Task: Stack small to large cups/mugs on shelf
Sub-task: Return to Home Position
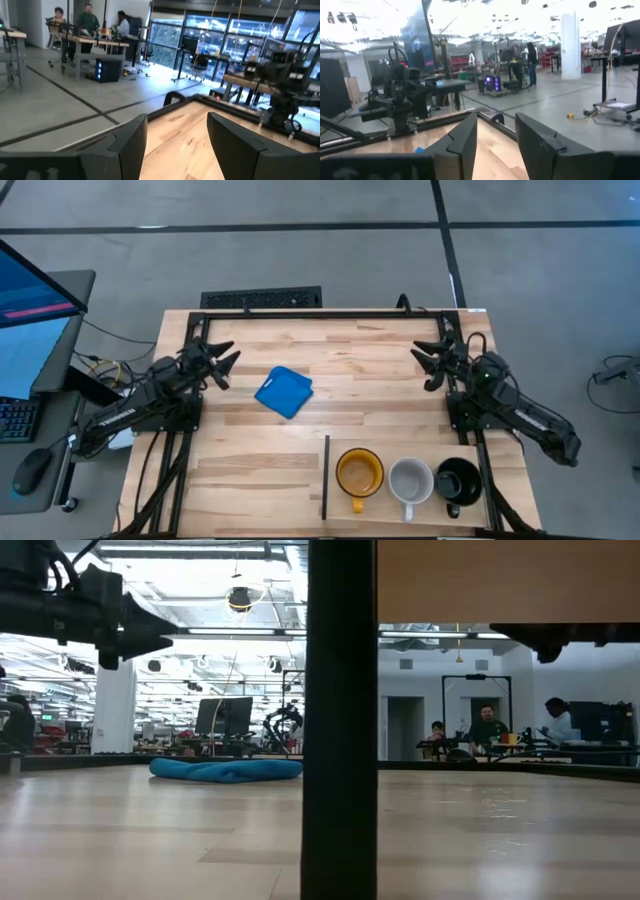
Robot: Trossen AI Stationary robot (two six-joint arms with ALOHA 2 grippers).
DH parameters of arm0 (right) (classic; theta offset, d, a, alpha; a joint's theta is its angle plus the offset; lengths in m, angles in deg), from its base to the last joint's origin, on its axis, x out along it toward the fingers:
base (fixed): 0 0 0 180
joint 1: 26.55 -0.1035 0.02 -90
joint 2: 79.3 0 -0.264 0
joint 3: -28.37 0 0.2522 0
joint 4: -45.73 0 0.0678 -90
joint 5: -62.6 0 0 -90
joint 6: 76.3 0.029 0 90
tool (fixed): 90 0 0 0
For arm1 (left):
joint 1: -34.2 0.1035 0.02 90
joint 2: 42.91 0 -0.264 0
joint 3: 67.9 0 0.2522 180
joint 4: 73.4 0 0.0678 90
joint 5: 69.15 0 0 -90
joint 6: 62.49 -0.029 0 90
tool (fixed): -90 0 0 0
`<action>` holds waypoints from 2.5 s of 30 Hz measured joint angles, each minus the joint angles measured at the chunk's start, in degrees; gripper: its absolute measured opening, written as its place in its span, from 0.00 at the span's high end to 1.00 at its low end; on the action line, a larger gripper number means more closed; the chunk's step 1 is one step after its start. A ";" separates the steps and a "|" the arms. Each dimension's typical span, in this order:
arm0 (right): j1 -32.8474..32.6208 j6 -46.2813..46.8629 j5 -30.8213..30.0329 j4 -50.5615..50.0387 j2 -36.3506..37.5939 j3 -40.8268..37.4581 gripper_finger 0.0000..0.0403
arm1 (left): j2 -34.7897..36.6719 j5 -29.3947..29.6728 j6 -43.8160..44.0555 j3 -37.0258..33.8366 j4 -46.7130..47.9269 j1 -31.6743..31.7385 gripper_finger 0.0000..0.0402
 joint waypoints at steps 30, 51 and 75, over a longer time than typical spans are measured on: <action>0.09 0.15 0.14 1.82 0.00 -3.31 0.62 | -0.02 0.34 -0.32 0.00 5.93 0.02 0.50; 0.09 0.17 0.35 0.52 0.00 -3.31 0.62 | -0.16 -2.08 -4.58 0.31 8.39 -0.05 0.50; 0.07 -2.30 0.41 -4.17 -0.66 -3.27 0.62 | -0.22 -6.36 -4.40 0.37 9.68 -0.07 0.50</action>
